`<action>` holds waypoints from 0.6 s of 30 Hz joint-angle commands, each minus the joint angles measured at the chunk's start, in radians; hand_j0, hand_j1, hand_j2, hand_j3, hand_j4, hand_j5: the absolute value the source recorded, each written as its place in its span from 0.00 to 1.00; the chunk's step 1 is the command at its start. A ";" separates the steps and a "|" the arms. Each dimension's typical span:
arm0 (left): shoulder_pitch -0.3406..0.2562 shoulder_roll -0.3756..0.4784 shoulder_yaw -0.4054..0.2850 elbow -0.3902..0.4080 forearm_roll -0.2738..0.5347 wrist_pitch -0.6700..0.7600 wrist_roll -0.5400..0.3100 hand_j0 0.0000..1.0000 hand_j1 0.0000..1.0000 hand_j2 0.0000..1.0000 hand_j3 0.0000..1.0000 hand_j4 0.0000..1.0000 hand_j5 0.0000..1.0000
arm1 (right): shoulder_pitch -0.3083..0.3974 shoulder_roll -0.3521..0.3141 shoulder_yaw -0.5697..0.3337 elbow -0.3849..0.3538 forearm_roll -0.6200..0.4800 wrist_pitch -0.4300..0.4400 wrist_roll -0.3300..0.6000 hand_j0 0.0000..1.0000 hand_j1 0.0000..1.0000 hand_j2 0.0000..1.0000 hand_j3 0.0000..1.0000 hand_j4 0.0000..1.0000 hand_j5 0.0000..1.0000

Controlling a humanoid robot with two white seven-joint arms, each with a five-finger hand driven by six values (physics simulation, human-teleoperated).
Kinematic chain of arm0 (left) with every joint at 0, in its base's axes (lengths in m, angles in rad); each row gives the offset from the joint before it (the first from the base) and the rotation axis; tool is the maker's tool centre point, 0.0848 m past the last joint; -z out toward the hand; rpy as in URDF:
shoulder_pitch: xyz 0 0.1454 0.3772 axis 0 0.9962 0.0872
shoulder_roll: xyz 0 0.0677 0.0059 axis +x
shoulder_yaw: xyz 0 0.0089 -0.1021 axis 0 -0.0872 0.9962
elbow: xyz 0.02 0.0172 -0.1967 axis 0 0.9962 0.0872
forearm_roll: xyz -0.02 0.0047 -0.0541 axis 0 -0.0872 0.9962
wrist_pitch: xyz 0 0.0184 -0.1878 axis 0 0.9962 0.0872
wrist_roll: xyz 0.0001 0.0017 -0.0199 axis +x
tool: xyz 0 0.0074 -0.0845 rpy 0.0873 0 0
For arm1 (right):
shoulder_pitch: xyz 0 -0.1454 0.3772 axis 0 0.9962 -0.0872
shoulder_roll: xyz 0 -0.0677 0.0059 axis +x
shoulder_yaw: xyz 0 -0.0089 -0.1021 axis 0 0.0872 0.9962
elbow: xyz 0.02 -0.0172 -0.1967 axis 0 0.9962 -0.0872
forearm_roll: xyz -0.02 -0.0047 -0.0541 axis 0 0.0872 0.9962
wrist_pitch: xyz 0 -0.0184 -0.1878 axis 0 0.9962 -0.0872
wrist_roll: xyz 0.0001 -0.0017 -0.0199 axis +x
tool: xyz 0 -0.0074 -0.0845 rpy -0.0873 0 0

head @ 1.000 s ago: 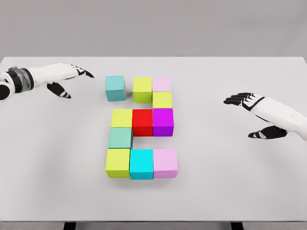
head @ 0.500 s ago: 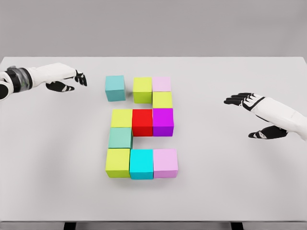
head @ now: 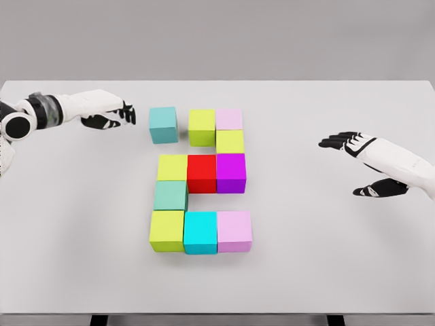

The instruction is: Assemble the squares on the desktop into the number 2

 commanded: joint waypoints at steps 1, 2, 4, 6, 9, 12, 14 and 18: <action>0.000 -0.015 0.002 0.004 -0.002 0.002 0.000 0.55 0.55 0.55 0.55 0.55 0.55 | 0.000 -0.001 0.000 0.000 -0.008 0.003 0.000 1.00 1.00 1.00 1.00 1.00 1.00; -0.012 -0.034 0.002 0.027 -0.013 0.002 -0.004 0.55 0.55 0.55 0.55 0.55 0.55 | 0.000 -0.001 0.000 0.000 -0.007 0.003 0.000 1.00 1.00 1.00 1.00 1.00 1.00; -0.017 -0.038 0.002 0.031 -0.014 0.002 -0.006 0.55 0.55 0.55 0.55 0.55 0.55 | -0.002 -0.001 0.000 0.003 -0.007 0.003 0.000 1.00 1.00 1.00 1.00 1.00 1.00; -0.017 -0.038 0.002 0.031 -0.014 0.002 -0.006 0.55 0.55 0.55 0.55 0.55 0.55 | -0.002 -0.001 0.000 0.003 -0.007 0.003 0.000 1.00 1.00 1.00 1.00 1.00 1.00; -0.017 -0.038 0.002 0.031 -0.014 0.002 -0.006 0.55 0.55 0.55 0.55 0.55 0.55 | -0.002 -0.001 0.000 0.003 -0.007 0.003 0.000 1.00 1.00 1.00 1.00 1.00 1.00; -0.020 -0.052 0.002 0.037 -0.024 0.002 -0.006 0.56 0.56 0.56 0.56 0.56 0.56 | -0.002 -0.001 0.000 -0.005 -0.008 0.003 0.000 1.00 1.00 1.00 1.00 1.00 1.00; -0.024 -0.054 0.002 0.037 -0.024 0.002 -0.006 0.56 0.56 0.56 0.56 0.56 0.56 | -0.002 -0.001 0.000 -0.004 -0.008 0.003 0.000 1.00 1.00 1.00 1.00 1.00 1.00; -0.032 -0.071 0.002 0.047 -0.025 0.002 -0.007 0.56 0.56 0.56 0.56 0.56 0.56 | 0.000 -0.001 0.000 -0.004 -0.008 0.003 0.000 1.00 1.00 1.00 1.00 1.00 1.00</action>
